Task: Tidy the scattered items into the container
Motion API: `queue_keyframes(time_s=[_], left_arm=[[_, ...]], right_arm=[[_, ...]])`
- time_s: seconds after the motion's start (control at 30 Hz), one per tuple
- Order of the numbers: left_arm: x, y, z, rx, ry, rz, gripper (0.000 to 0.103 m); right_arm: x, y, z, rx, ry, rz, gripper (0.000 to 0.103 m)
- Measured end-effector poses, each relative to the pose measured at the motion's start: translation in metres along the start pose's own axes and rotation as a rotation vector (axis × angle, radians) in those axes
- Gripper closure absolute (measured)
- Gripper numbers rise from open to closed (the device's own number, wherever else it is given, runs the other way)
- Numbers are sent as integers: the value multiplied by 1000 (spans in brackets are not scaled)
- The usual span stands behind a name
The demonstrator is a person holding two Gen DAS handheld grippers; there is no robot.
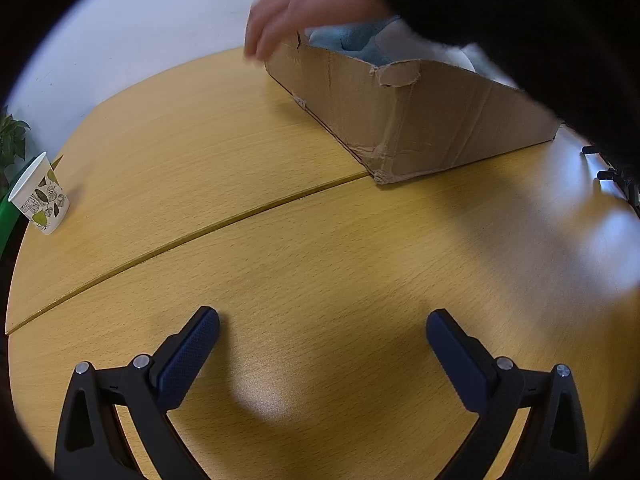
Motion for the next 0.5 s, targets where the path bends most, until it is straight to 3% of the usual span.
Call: queue_keyframes(time_s=[0.5], left_arm=[[0, 0, 1, 2, -5, 0, 0]], right_arm=[[0, 0, 0, 0, 1, 0, 0]])
Point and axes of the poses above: each gripper's, at about its wrist camera, not at the fingertips, and y roughly against the way its jaws point, z to its left, x to its underside, the point moved 3 cm from there along -y, roughly the way its jaws point, and after that the axes turned 13 degrees about z, right-handed, at the moved point
